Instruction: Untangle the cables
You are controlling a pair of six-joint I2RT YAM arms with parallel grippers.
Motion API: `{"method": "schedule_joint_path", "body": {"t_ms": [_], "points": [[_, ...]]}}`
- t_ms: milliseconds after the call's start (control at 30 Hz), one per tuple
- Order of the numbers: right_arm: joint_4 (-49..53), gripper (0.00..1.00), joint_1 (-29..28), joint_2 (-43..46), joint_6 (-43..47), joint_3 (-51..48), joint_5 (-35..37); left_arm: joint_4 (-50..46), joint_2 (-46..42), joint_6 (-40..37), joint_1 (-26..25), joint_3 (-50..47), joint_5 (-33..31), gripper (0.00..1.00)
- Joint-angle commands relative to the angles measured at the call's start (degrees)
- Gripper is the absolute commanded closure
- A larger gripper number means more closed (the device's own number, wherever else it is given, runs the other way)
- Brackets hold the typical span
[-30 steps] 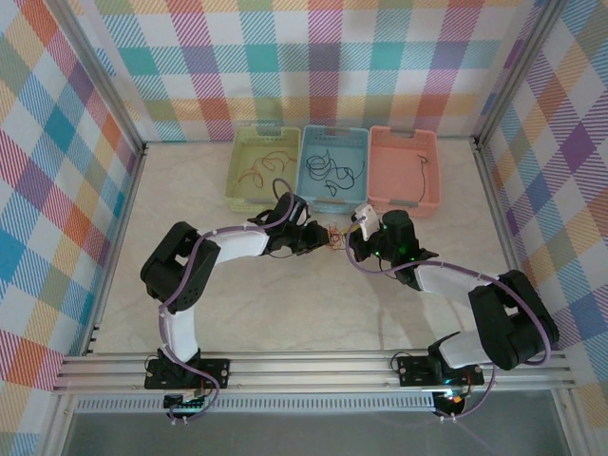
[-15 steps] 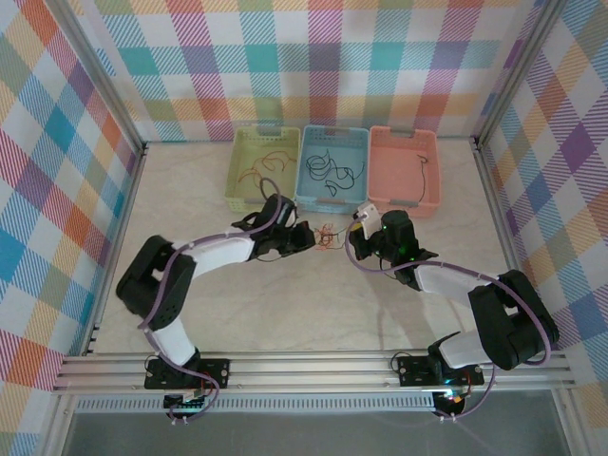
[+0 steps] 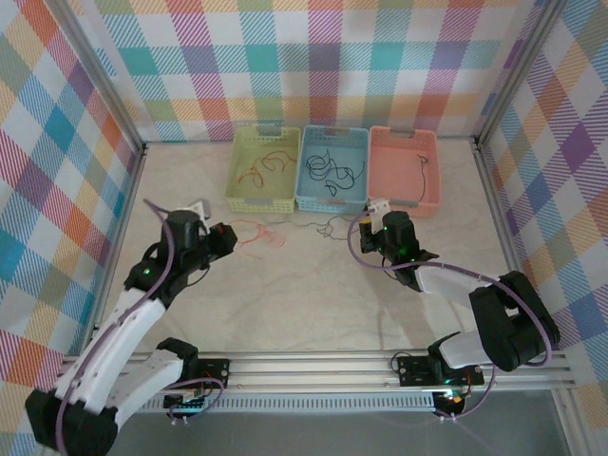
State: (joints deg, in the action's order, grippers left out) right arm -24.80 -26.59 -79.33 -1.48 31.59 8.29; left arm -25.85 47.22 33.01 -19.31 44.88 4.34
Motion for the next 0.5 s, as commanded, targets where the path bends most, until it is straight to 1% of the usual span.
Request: {"method": "schedule_joint_path", "body": {"t_ms": [0, 200, 233, 333, 467], "points": [[-1.3, 1.0, 0.5, 1.4, -2.3, -0.6, 2.3, -10.1, -5.3, -2.3, 1.4, 1.6, -6.9, 1.0], [-0.8, 1.0, 1.3, 1.5, -3.8, -0.6, 3.2, -16.1, -11.3, -3.3, 1.8, 4.8, -12.5, 1.0], [-0.7, 1.0, 1.2, 1.5, -3.7, -0.5, 2.8, -15.7, -11.7, -3.4, 1.9, 4.7, -11.7, 1.0], [-0.3, 1.0, 1.3, 1.2, -2.6, -0.1, 0.5, -13.9, -11.1, -3.2, 1.8, 3.9, -6.8, 1.0], [-2.2, 1.0, 1.3, 2.5, -1.0, -0.8, -4.1, -8.7, -10.0, -2.1, 1.8, 0.5, -1.1, 1.0]]}}
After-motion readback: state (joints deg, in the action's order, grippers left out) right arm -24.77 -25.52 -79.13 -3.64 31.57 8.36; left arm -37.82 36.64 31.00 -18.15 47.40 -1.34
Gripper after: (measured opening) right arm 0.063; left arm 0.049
